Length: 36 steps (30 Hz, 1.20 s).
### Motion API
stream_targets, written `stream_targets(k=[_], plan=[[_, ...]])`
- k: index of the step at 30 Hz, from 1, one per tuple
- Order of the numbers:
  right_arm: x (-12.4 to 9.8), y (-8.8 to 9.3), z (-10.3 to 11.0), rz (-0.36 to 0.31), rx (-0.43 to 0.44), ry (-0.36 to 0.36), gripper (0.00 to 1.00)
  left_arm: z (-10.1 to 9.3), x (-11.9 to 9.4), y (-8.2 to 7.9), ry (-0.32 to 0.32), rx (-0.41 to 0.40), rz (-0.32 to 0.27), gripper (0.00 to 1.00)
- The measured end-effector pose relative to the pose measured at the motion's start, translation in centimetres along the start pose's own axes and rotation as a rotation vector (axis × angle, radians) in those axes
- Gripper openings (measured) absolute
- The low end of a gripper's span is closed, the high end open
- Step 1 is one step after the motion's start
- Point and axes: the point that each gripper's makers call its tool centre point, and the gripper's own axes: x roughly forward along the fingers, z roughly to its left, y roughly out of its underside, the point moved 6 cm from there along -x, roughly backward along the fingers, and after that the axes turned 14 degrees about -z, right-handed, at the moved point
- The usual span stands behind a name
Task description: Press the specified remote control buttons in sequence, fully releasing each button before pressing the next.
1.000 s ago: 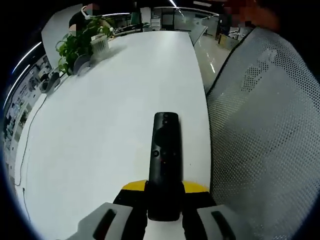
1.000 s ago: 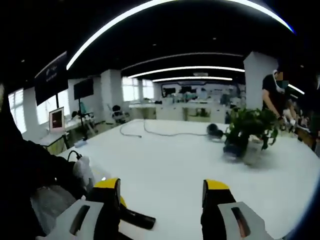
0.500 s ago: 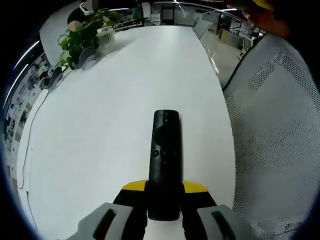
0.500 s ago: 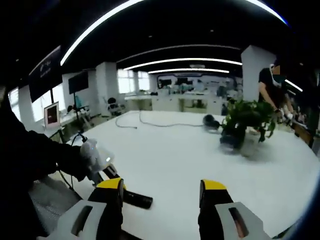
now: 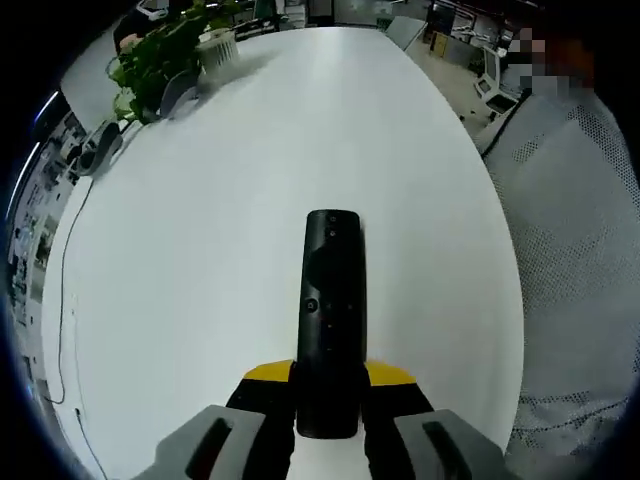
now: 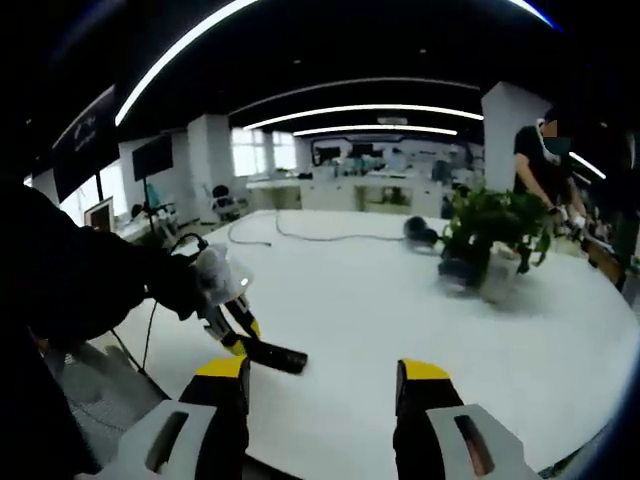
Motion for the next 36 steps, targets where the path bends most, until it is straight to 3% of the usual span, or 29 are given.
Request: stream_targets(k=[7, 17, 32, 36], plan=[[0.0, 0.1, 0.0, 0.004, -0.016, 0.002, 0.56, 1.8, 0.0, 0.4, 0.016, -0.012, 0.005, 0.24], [0.2, 0.4, 0.0, 0.023, -0.019, 0.013, 0.56, 6.1, 0.0, 0.6, 0.006, 0.0, 0.009, 0.24], [0.3, 1.0, -0.5, 0.057, -0.021, 0.056, 0.56, 11.8, 0.6, -0.2, -0.018, 0.021, 0.037, 0.24], [0.4, 1.3, -0.5, 0.08, -0.028, 0.062, 0.56, 13.4, 0.6, -0.4, -0.05, 0.025, 0.049, 0.24]])
